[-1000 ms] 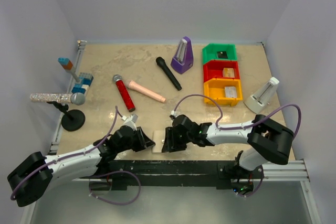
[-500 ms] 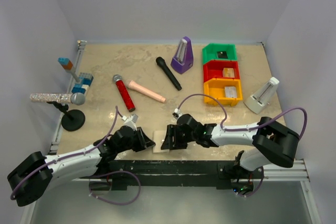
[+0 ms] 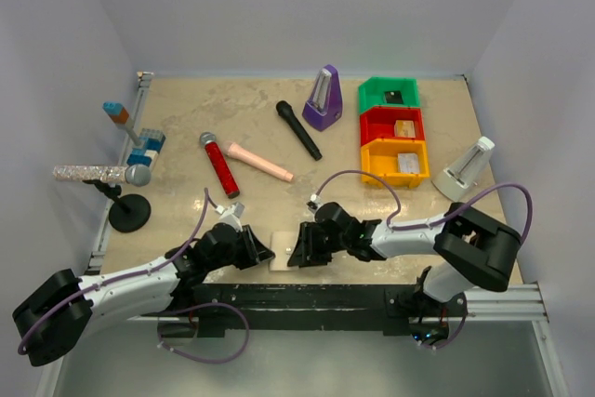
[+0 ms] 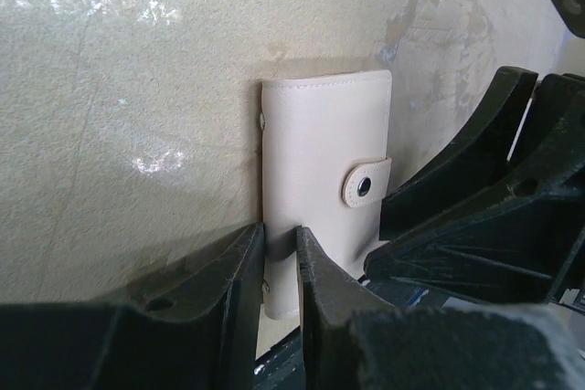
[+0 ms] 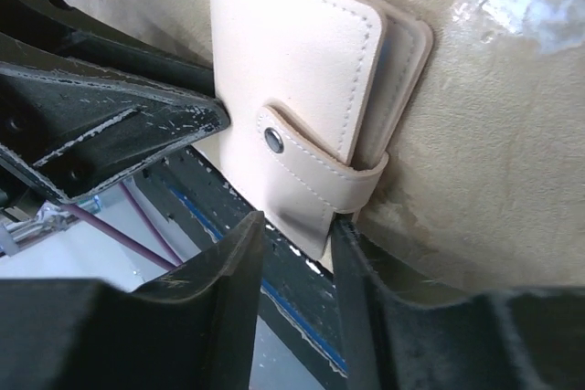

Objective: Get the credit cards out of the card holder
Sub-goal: Pick up the card holder from the center of the board.

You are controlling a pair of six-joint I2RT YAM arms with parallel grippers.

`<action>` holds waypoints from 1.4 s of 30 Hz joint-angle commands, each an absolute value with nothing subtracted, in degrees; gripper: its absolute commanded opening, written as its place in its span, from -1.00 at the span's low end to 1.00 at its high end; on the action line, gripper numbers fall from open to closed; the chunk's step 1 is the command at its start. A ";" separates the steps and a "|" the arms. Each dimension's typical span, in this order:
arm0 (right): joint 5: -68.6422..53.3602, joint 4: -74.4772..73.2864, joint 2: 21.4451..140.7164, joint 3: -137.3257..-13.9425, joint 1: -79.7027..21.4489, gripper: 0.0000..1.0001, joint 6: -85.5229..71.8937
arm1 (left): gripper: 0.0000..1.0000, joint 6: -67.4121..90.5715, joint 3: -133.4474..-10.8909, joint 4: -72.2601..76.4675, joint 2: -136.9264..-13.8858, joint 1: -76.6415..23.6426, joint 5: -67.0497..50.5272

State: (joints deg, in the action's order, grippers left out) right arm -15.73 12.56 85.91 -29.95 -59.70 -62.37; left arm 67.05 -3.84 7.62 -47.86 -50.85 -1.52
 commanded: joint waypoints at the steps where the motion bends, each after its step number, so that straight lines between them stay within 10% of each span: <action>1: -16.79 19.33 86.57 -28.57 -59.24 -0.32 -64.25 | -0.49 67.59 -2.20 6.06 -48.08 -51.59 -1.05; 10: -16.87 19.86 85.52 -28.04 -59.15 -1.00 -63.63 | -0.49 67.85 -1.93 5.54 -46.68 -51.77 -0.70; 20: -18.19 15.04 76.22 -27.51 -59.15 -1.00 -57.49 | -0.39 64.43 -3.95 -4.29 -32.45 -51.59 3.51; 31: -21.09 0.19 58.73 -30.84 -57.57 -1.00 -45.36 | 0.39 56.78 -13.00 -15.03 -20.83 -51.50 7.48; 42: -30.40 -11.77 46.24 -38.40 -56.95 -1.00 -37.36 | 0.61 54.49 -14.42 3.06 -18.99 -51.33 -7.11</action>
